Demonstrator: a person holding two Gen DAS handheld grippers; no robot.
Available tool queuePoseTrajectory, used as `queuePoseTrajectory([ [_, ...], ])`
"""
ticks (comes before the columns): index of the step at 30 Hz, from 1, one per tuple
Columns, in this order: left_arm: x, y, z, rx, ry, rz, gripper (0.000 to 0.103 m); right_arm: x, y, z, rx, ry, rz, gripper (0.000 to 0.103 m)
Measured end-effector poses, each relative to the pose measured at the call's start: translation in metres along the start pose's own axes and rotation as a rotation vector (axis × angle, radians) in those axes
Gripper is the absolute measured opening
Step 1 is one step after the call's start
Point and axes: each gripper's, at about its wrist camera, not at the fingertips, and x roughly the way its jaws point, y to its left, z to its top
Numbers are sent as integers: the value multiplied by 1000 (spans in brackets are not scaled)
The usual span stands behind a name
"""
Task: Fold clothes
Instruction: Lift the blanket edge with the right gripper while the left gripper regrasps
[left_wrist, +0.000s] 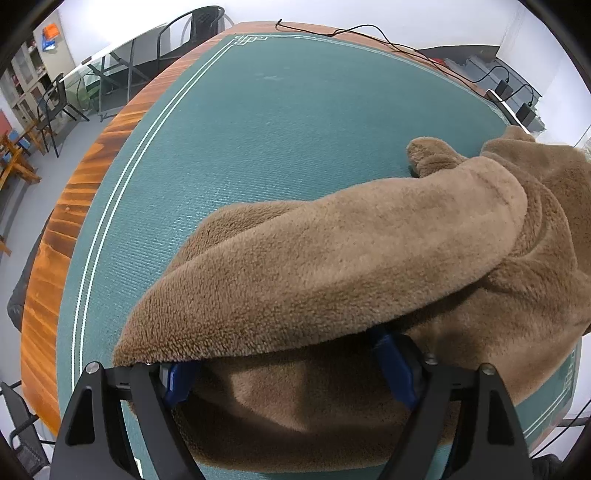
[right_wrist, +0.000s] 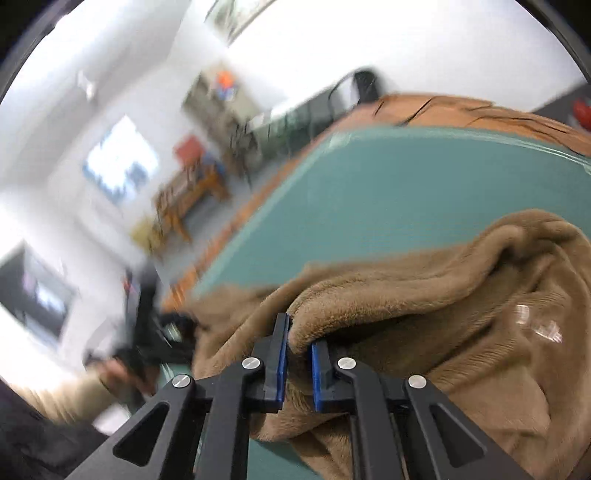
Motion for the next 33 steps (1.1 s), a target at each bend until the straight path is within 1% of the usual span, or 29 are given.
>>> queuePoseTrajectory([
  [3, -15, -5, 0, -43, -5, -19, 86, -27, 2, -1, 36, -84, 26, 11],
  [5, -27, -5, 0, -73, -32, -53, 86, -37, 4, -2, 40, -108, 22, 11],
  [7, -42, -10, -1, -72, -78, -86, 86, -37, 12, -6, 32, -116, 14, 11],
  [9, -64, -23, -1, -30, -143, -115, 86, -36, 15, -9, 28, -117, 4, 11],
  [12, -120, -76, -22, 67, -242, -175, 86, -37, 17, -11, 28, -120, 1, 11],
  [15, -154, -116, -28, 196, -343, -200, 86, -51, 18, -11, 8, -119, 0, 11],
  [17, -155, -135, -21, 290, -402, -195, 87, -54, 22, -10, -4, -120, 1, 11],
  [18, -155, -148, -22, 341, -428, -180, 88, -55, 24, -10, -9, -122, 3, 11],
  [21, -126, -159, -9, 442, -440, -117, 88, -58, 30, -8, -23, -131, 9, 11],
  [24, -113, -177, -5, 484, -441, -82, 88, -62, 34, -7, -32, -142, 19, 11],
  [26, -107, -181, 1, 495, -439, -70, 88, -65, 37, -6, -36, -151, 27, 11],
  [29, -99, -182, 10, 465, -392, -107, 87, -69, 41, -3, -41, -170, 41, 11],
  [30, -99, -179, 13, 440, -373, -120, 80, -69, 43, -2, -43, -175, 46, 11],
  [31, -100, -176, 17, 410, -354, -133, 59, -70, 45, -1, -47, -179, 47, 11],
  [32, -101, -173, 21, 380, -335, -147, 44, -70, 45, -1, -54, -177, 32, 12],
  [33, -102, -167, 27, 346, -321, -154, 23, -68, 45, -1, -63, -173, 13, 12],
])
